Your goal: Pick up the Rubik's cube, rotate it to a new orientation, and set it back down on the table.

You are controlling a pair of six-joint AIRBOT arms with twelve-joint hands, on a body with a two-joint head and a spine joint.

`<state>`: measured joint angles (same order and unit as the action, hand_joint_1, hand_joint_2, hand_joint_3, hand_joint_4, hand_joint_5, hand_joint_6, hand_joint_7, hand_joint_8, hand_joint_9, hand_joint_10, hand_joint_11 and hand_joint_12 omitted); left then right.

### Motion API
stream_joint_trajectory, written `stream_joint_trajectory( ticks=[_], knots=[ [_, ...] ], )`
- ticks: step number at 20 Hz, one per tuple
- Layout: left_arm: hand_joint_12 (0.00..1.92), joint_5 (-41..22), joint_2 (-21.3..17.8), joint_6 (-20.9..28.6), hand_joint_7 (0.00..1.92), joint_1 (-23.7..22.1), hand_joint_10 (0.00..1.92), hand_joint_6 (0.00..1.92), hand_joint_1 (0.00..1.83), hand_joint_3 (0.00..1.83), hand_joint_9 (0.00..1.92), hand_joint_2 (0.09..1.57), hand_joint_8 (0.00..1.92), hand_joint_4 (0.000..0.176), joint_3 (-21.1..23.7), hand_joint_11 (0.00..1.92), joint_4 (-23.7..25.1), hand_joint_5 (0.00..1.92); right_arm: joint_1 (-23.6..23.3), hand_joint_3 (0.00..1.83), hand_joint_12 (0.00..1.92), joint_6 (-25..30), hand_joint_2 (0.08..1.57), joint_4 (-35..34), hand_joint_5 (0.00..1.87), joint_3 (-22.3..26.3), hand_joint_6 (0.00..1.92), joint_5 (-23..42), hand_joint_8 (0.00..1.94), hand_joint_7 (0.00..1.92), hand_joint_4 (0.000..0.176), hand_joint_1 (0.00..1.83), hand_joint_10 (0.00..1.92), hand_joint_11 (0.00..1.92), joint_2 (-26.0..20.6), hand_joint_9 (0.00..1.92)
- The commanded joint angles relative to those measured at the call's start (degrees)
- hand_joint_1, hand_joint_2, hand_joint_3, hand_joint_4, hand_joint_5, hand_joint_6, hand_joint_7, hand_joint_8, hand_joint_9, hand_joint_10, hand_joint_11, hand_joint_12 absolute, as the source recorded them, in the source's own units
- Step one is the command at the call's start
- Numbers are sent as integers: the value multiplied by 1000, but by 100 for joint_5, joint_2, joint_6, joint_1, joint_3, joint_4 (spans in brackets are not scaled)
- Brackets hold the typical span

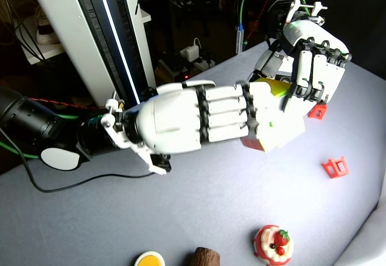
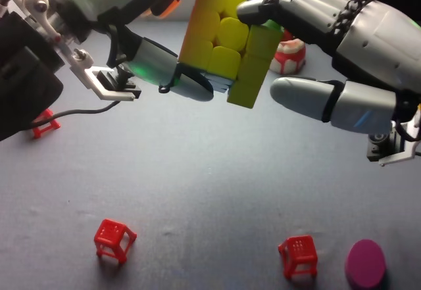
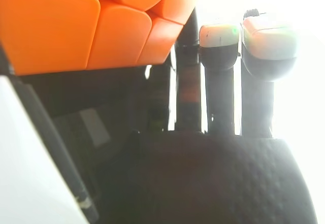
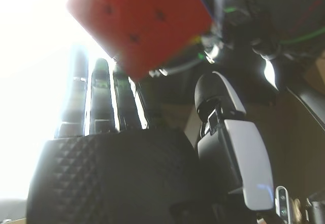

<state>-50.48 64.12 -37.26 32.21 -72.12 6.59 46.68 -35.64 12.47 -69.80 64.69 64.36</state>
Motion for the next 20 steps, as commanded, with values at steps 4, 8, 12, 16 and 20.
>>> stream_joint_trajectory(
  ticks=[4, 8, 12, 16, 20],
  knots=[
    [1921, -963, 5, 74, 942, -77, 1921, 1555, 1227, 1381, 1191, 585, 1921, 0, -33, 1308, -348, 951, -56, 0, 1704, 53, 1347, 43, 0, 188, 414, 803, 482, 0, 0, 142, 1223, 0, -102, 0],
    [1921, -973, 5, 73, 971, -52, 1921, 1684, 1212, 1504, 1141, 544, 1921, 0, -47, 1266, -403, 991, 18, 0, 1755, 53, 1338, 164, 0, 370, 714, 862, 866, 12, 0, 194, 1418, 0, -192, 0],
    [1921, -985, 8, 68, 1009, -32, 1921, 1796, 1194, 1570, 1192, 536, 1921, 50, -59, 1309, -458, 984, 116, 1, 1790, 53, 1347, 322, 28, 539, 1006, 873, 1084, 138, 0, 141, 1443, 0, -238, 57],
    [1921, -989, 13, 59, 967, -25, 1921, 1875, 1177, 1514, 1157, 589, 1921, 76, -70, 1297, -509, 920, 172, 12, 1921, 53, 1397, 480, 1, 614, 1139, 873, 1194, 118, 0, 1, 1554, 0, -237, 83],
    [1921, -987, 28, 59, 942, -22, 1921, 1874, 1165, 1485, 1081, 607, 1921, 85, -78, 1191, -525, 907, 213, 0, 1921, 53, 1393, 540, 6, 618, 1201, 872, 1221, 63, 0, 1, 1591, 0, -237, 32]
  ],
)
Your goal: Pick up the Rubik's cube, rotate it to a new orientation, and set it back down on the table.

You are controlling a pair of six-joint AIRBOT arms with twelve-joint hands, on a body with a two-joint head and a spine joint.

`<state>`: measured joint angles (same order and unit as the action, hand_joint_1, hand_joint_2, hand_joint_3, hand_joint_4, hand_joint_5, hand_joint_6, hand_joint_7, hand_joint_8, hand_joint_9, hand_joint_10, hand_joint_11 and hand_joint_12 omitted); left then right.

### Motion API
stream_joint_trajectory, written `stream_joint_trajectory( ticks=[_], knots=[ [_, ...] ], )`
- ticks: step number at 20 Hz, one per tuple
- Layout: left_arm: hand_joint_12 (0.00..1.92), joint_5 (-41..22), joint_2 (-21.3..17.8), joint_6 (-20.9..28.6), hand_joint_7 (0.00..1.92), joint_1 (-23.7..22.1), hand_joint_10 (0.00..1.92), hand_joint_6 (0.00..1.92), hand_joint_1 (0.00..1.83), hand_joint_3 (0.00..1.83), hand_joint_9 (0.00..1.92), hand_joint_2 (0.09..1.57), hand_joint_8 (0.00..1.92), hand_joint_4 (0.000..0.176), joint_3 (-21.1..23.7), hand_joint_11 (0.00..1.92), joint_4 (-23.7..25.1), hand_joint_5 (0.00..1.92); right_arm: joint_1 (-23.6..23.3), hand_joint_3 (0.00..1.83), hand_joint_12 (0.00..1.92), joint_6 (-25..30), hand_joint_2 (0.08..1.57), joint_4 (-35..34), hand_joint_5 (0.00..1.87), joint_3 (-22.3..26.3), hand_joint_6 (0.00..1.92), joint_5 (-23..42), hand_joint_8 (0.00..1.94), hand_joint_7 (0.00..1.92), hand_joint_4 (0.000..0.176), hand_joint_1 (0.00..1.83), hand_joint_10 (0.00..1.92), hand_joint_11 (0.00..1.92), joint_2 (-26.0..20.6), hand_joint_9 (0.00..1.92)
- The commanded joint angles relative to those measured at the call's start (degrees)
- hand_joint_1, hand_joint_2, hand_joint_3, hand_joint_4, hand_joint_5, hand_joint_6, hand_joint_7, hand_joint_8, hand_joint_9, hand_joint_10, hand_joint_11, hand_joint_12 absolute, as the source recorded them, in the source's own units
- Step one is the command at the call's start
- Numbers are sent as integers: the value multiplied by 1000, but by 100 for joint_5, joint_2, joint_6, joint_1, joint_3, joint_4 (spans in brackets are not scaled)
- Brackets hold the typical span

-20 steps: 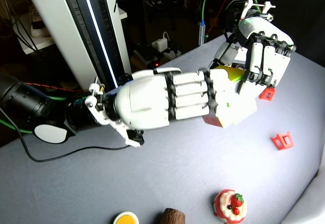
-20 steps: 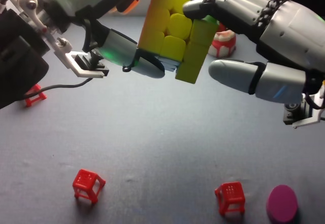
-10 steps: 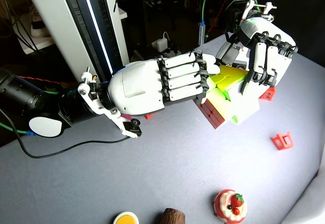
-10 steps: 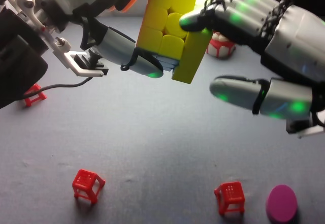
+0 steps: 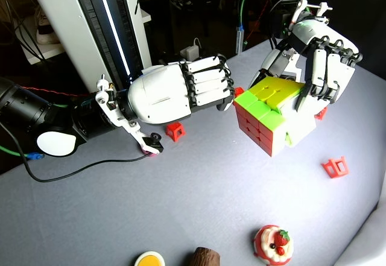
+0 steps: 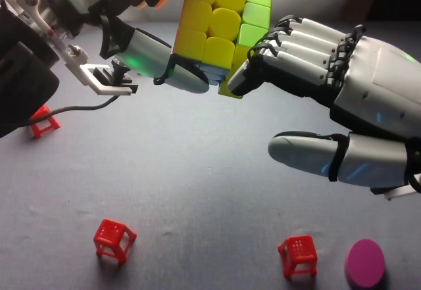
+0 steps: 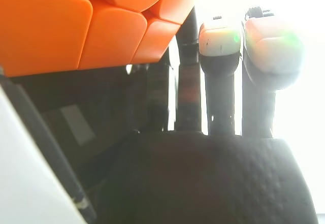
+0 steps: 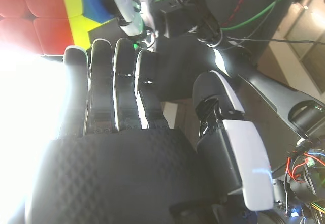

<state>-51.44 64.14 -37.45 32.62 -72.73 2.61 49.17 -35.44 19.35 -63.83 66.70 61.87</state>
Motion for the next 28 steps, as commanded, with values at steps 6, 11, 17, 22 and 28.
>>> stream_joint_trajectory(
  ticks=[6, 11, 17, 22, 28],
  knots=[
    [1921, -792, 67, 79, 925, -12, 1921, 1888, 1346, 1440, 1198, 597, 1921, 0, -43, 1327, -148, 1016, -118, 0, 1743, 34, 1334, -198, 20, 221, 970, 806, 825, 104, 0, 35, 1338, 0, -276, 27],
    [1921, -465, 266, 144, 756, 94, 1921, 1066, 1215, 230, 1024, 1127, 1695, 0, -199, 1107, -210, 799, -192, 0, 1736, 34, 1353, -604, 0, 410, 1078, 1110, 878, 128, 0, 0, 1311, 0, -804, 0],
    [1921, 363, 647, 287, 821, 182, 1921, 1613, 1183, 1096, 795, 721, 1699, 22, -611, 766, -304, 874, -180, 0, 1899, 34, 1351, -1037, 0, 421, 1036, 1293, 986, 107, 0, 0, 1412, 0, -1051, 37],
    [1921, 1057, 1002, 428, 892, 234, 1921, 1618, 1190, 1120, 1035, 729, 1783, 0, -1038, 1085, -398, 782, -95, 9, 1905, 34, 1385, -1238, 1, 332, 1088, 1292, 966, 141, 0, 0, 1427, 0, -1050, 50],
    [1292, 1491, 1188, 447, 279, 404, 698, 589, 1000, 0, 132, 1137, 368, 18, -1336, 6, -672, 217, -45, 3, 1908, 34, 1384, -1336, 3, 290, 1195, 1292, 1052, 138, 0, 0, 1430, 0, -1049, 24]
  ],
)
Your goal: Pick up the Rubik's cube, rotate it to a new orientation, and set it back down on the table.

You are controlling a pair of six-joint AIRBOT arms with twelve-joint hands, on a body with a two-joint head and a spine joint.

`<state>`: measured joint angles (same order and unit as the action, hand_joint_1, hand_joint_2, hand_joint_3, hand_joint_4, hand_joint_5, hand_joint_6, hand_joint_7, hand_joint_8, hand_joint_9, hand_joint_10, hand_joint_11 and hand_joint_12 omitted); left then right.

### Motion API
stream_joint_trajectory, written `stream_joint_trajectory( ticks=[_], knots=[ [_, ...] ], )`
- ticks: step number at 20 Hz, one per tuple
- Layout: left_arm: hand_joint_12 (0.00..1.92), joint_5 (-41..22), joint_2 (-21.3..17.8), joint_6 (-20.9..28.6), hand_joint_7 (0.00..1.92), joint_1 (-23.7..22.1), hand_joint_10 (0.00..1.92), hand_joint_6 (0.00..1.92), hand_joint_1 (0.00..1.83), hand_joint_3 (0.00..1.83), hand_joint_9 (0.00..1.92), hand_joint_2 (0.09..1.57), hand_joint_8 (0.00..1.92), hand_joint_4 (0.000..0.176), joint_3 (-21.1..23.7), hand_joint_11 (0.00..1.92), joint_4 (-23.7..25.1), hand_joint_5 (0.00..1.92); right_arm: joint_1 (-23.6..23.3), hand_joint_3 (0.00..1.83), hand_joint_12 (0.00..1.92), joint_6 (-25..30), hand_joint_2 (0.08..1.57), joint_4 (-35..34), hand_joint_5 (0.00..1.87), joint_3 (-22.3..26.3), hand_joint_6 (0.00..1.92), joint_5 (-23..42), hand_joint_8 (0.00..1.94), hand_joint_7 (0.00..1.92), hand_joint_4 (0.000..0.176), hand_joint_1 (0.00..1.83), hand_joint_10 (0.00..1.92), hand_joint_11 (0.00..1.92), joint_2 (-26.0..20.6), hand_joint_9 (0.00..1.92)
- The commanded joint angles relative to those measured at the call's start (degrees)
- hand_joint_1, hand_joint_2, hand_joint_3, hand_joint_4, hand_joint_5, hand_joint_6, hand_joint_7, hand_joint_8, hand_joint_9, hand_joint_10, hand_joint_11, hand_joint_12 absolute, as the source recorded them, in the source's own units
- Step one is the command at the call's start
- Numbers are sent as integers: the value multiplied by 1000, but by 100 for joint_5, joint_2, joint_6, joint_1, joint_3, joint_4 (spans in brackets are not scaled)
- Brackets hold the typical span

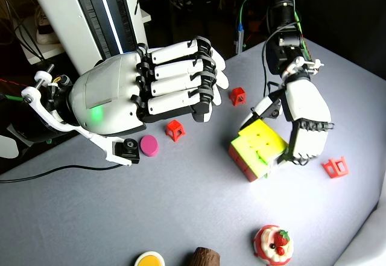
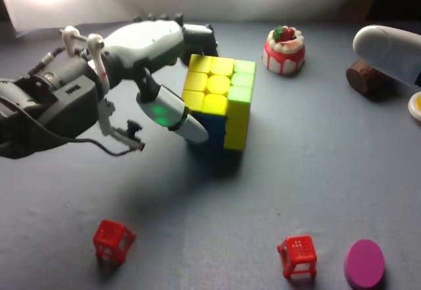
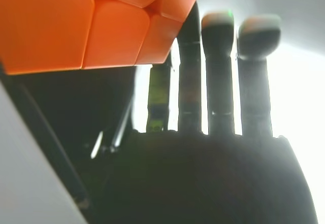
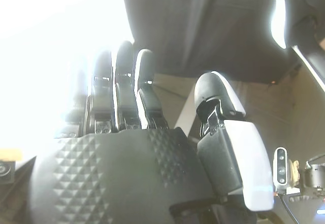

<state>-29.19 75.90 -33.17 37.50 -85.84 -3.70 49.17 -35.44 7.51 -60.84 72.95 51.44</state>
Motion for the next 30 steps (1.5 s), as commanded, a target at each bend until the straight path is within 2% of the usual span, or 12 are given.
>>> stream_joint_trajectory(
  ticks=[1, 2, 3, 4, 7, 9, 13, 15, 19, 22, 24, 30],
  knots=[
    [956, -737, 4, 19, 218, -43, 486, 338, 944, 0, 50, 1110, 159, 38, -30, 0, -99, 163, -36, 2, 1908, 34, 1385, -163, 8, -13, 1180, 666, 1039, 143, 0, 0, 1416, 0, -7, 25],
    [665, -771, -35, 23, 164, -14, 233, 207, 915, 0, 48, 1086, 64, 45, -16, 0, -105, 139, -33, 2, 1907, 34, 1386, -173, 25, -18, 1187, 666, 1038, 150, 0, 0, 1414, 0, -7, 27],
    [141, -779, -70, 19, 32, -2, 46, 111, 838, 0, 9, 1076, 19, 99, 0, 0, -107, 93, -33, 5, 1905, 34, 1392, -175, 35, -19, 1193, 667, 1046, 168, 0, 0, 1424, 0, -7, 53],
    [27, -790, -116, 17, 6, 15, 8, 54, 714, 0, 1, 969, 3, 120, 25, 0, -107, 63, -32, 6, 1918, 34, 1398, -175, 26, -19, 1197, 667, 1062, 160, 0, 0, 1440, 0, -7, 64],
    [0, -975, -324, -49, 0, 104, 0, 18, 811, 0, 0, 888, 0, 113, 187, 0, -136, 23, -31, 3, 1887, 34, 1398, -195, 37, -22, 1178, 666, 1064, 159, 0, 0, 1435, 0, -7, 69],
    [0, -1167, -469, -92, 0, 175, 0, 0, 763, 0, 0, 880, 0, 154, 339, 0, -135, 0, -16, 0, 1828, 34, 1392, -213, 49, -22, 1155, 667, 1008, 154, 0, 0, 1391, 0, -7, 49],
    [0, -1491, -766, -313, 0, 235, 0, 0, 681, 0, 0, 876, 0, 175, 673, 0, -24, 0, 24, 0, 1867, 34, 1392, -253, 53, -21, 1173, 668, 1028, 149, 0, 0, 1386, 0, -7, 38],
    [0, -1639, -915, -431, 0, 232, 0, 0, 580, 11, 0, 951, 0, 161, 872, 0, 161, 0, 39, 1, 1867, 34, 1395, -271, 49, -21, 1169, 668, 1028, 137, 0, 0, 1385, 0, -7, 28],
    [0, -1508, -1244, -966, 0, 196, 0, 0, 335, 36, 0, 1142, 0, 55, 1360, 0, 703, 0, 43, 1, 1823, 34, 1397, -282, 60, -28, 1170, 668, 1015, 125, 0, 0, 1346, 0, -7, 18],
    [0, -1130, -1225, -1059, 0, 38, 0, 0, 270, 35, 0, 1194, 0, 4, 1413, 0, 1120, 0, 73, 0, 1839, 34, 1395, -299, 55, -27, 1154, 668, 1014, 112, 0, 0, 1360, 0, -7, 26],
    [0, -789, -1144, -1063, 0, -78, 0, 0, 228, 22, 0, 1187, 0, 41, 1421, 0, 1528, 0, 75, 0, 1802, 34, 1390, -309, 63, -27, 1099, 668, 951, 138, 0, 0, 1330, 0, -7, 45],
    [0, -304, -1091, -1031, 0, -100, 0, 0, 173, 19, 0, 1214, 0, 67, 1563, 0, 2203, 0, 90, 2, 1757, 34, 1402, -319, 35, -30, 1071, 668, 960, 111, 0, 0, 1325, 0, -6, 1]
  ],
)
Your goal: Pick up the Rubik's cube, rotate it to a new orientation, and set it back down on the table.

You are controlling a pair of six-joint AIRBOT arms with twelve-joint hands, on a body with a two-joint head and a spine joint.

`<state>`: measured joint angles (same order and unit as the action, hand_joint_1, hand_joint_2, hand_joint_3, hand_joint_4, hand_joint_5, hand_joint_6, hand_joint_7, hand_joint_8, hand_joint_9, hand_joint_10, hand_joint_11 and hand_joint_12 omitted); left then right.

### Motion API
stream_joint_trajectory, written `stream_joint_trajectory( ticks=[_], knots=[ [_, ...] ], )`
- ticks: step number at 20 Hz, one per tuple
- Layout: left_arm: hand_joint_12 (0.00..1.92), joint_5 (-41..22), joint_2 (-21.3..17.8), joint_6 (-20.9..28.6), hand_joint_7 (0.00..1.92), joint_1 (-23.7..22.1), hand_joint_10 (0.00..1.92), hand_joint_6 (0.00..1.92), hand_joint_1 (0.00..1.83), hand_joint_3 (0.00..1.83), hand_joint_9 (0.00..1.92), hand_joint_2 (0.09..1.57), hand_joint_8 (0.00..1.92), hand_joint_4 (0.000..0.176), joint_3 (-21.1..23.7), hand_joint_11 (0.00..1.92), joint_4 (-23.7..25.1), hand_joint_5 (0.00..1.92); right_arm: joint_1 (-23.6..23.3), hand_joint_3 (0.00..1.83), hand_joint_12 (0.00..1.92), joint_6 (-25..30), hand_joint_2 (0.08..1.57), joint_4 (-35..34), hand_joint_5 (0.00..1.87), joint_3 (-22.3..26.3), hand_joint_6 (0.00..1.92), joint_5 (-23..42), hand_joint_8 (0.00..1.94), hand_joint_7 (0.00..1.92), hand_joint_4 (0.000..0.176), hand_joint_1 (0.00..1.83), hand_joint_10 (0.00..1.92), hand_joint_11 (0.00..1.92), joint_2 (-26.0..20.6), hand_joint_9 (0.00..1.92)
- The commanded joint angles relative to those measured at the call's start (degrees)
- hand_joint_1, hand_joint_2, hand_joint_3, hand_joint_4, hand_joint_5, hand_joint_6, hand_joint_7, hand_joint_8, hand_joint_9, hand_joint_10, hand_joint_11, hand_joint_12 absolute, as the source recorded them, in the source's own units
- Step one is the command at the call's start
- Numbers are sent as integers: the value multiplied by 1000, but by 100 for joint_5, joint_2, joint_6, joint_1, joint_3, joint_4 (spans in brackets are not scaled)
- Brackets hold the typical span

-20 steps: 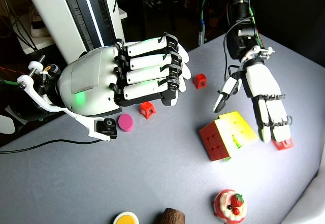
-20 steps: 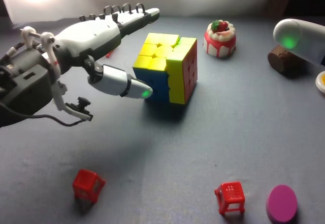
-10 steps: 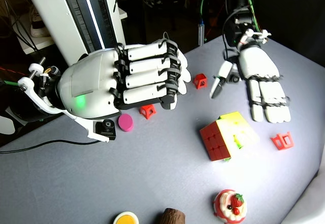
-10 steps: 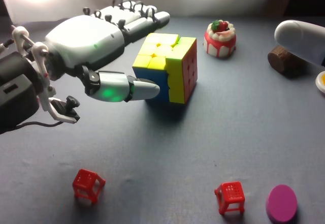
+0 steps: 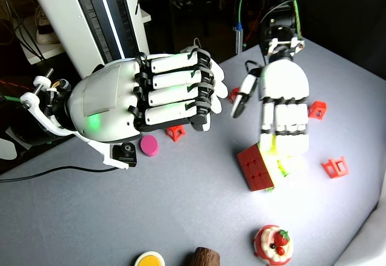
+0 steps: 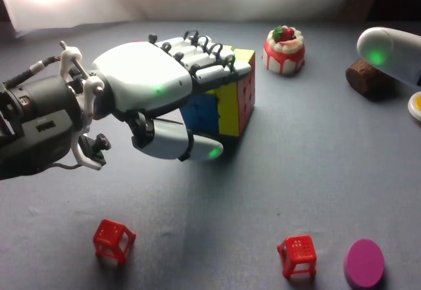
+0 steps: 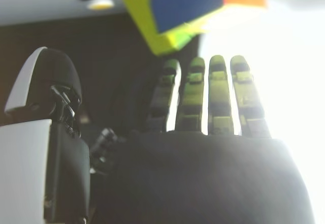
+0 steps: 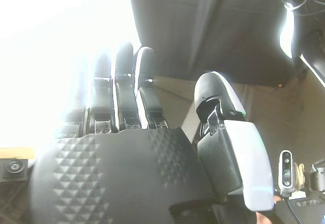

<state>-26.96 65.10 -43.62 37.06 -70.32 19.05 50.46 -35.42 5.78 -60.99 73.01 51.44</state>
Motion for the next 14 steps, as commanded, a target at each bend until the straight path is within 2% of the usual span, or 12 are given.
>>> stream_joint_trajectory(
  ticks=[1, 2, 3, 4, 7, 9, 10, 11, 12, 13, 14],
  knots=[
    [0, -478, -17, 41, 0, -42, 0, 0, 215, 12, 0, 1205, 0, 50, 63, 0, 75, 0, -34, 2, 1740, 31, 1404, -151, 42, -15, 1075, 662, 954, 113, 0, 0, 1309, 0, -6, 0],
    [0, -449, -28, 68, 0, -16, 0, 0, 195, 17, 0, 1224, 0, 24, 113, 0, 187, 0, -33, 1, 1742, 31, 1404, -155, 64, -16, 1092, 662, 927, 133, 0, 0, 1299, 0, -6, 24],
    [0, -447, -45, 71, 0, 18, 0, 0, 195, 17, 0, 1224, 0, 24, 156, 0, 230, 0, -31, 1, 1742, 31, 1404, -162, 64, -18, 1092, 661, 927, 133, 0, 0, 1299, 0, -6, 24],
    [0, -447, -56, 148, 0, 44, 0, 0, 109, 29, 0, 1267, 0, 0, 176, 0, 331, 0, -21, 0, 1776, 31, 1402, -170, 73, -20, 1111, 661, 893, 139, 0, 0, 1301, 0, -6, 34],
    [0, -445, -88, 392, 0, 89, 0, 0, 5, 30, 0, 1305, 0, 0, 229, 0, 629, 0, 32, 2, 1855, 31, 1411, -209, 71, -21, 1113, 661, 939, 140, 0, 0, 1345, 0, -4, 32],
    [0, -433, -107, 458, 0, 122, 0, 0, 0, 26, 0, 1300, 0, 0, 281, 0, 775, 0, 48, 3, 1840, 31, 1416, -223, 59, -24, 1073, 661, 926, 129, 0, 0, 1332, 0, 6, 19],
    [0, -402, -110, 471, 0, 152, 0, 0, 0, 14, 0, 1281, 0, 11, 305, 0, 817, 0, 55, 0, 1828, 31, 1411, -227, 79, -33, 1046, 661, 916, 154, 0, 0, 1318, 0, 14, 45],
    [0, -381, -108, 483, 0, 172, 0, 0, 0, 14, 0, 1281, 0, 11, 314, 0, 853, 0, 57, 0, 1828, 31, 1411, -229, 79, -37, 1046, 661, 916, 154, 0, 0, 1318, 0, 17, 45],
    [0, -354, -107, 486, 0, 182, 0, 0, 0, 10, 0, 1272, 0, 19, 323, 0, 882, 0, 61, 0, 1801, 31, 1409, -236, 82, -40, 1049, 660, 911, 157, 0, 0, 1307, 0, 19, 39],
    [0, -326, -107, 487, 0, 182, 0, 0, 0, 0, 0, 1249, 0, 40, 335, 0, 931, 0, 63, 0, 1821, 31, 1411, -240, 75, -40, 1083, 660, 943, 150, 0, 0, 1358, 0, 19, 51],
    [0, -310, -106, 494, 0, 175, 0, 0, 0, 0, 0, 1249, 0, 40, 341, 0, 963, 0, 66, 0, 1821, 31, 1411, -242, 75, -40, 1083, 660, 943, 150, 0, 0, 1358, 0, 19, 51]
  ],
)
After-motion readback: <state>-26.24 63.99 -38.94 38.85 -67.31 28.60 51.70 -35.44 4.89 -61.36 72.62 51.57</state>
